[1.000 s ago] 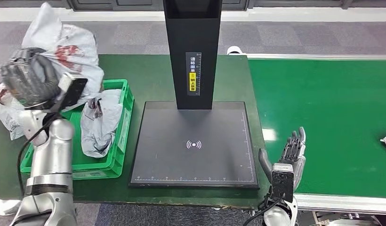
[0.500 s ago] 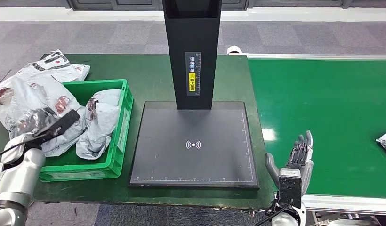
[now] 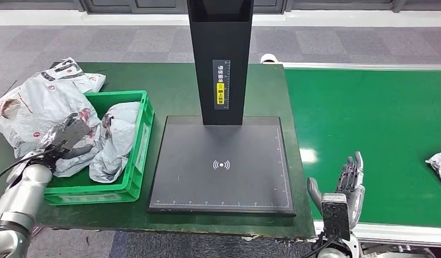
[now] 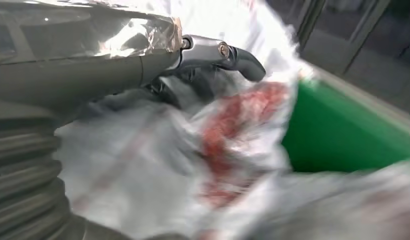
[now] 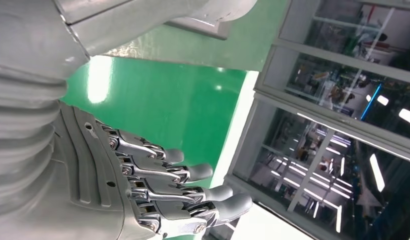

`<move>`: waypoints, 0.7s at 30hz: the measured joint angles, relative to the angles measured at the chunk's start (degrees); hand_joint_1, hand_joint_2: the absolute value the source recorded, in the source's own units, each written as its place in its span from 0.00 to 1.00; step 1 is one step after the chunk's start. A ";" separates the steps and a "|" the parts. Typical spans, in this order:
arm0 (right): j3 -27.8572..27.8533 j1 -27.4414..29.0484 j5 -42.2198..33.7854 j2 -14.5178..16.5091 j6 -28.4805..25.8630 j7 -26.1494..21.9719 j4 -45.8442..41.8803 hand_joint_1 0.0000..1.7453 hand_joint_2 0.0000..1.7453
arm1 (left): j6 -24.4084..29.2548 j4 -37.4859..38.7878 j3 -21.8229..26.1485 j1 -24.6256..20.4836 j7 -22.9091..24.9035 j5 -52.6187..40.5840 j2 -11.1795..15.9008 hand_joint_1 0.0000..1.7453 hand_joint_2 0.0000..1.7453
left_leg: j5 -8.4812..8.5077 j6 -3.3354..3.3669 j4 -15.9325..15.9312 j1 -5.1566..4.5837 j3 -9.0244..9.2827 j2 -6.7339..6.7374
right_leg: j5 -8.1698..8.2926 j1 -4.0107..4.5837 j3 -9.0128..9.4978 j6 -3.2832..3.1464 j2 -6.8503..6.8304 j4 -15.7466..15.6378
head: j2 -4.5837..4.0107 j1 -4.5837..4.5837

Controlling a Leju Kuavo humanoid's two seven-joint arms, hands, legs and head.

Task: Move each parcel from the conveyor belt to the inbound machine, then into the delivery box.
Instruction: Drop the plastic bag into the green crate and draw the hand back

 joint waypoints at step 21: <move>-0.09 -6.12 -1.28 -0.15 -3.95 -1.04 4.87 0.00 1.00 | 18.28 -21.52 -2.08 3.71 -11.98 39.07 -13.10 0.00 1.00 | -0.03 -0.03 0.01 0.01 -0.09 0.05 | 0.08 0.03 -0.08 -0.04 0.04 -0.02 | 0.00 0.00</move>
